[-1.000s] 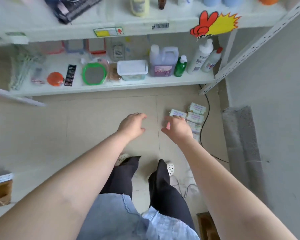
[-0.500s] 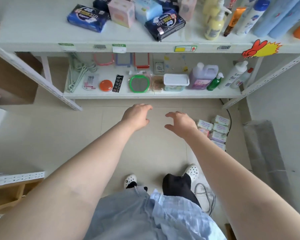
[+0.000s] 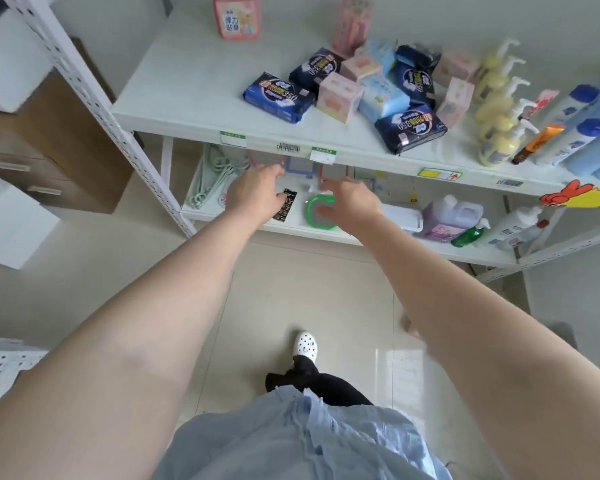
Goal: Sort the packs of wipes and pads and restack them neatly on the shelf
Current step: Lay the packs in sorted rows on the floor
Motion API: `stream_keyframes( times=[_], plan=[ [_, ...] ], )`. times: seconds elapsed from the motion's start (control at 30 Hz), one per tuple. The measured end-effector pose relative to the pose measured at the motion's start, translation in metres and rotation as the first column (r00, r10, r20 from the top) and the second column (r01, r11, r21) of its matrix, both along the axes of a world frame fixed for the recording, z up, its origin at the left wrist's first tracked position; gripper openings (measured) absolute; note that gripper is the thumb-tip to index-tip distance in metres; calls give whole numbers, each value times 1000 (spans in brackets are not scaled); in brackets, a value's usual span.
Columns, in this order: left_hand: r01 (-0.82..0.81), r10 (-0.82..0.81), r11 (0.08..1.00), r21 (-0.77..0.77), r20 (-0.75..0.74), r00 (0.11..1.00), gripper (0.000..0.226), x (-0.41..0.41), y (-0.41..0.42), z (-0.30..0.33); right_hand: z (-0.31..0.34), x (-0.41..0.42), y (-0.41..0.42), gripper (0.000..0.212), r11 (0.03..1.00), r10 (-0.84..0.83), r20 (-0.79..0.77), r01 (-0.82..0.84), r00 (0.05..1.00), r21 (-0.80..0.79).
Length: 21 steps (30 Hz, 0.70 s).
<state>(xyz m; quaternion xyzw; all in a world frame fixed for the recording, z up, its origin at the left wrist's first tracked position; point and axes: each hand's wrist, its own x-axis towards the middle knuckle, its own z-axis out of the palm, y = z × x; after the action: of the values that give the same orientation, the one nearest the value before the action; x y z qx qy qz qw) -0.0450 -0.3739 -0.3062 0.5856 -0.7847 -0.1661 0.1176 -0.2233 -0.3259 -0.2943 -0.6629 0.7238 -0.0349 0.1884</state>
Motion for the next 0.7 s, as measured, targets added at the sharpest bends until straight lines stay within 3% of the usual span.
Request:
stream_keyframes(
  times=[0.43,0.7],
  plan=[
    [-63,63,998,-7,17,998,50,-19,-143,32,33,-47,-163,54,995,-3,-62,-4,998,-102],
    [-195,203,978,75,-122,972,53,0,-246,36,31,-34,-251,50,990,-61,17,62,998,-125]
  ],
)
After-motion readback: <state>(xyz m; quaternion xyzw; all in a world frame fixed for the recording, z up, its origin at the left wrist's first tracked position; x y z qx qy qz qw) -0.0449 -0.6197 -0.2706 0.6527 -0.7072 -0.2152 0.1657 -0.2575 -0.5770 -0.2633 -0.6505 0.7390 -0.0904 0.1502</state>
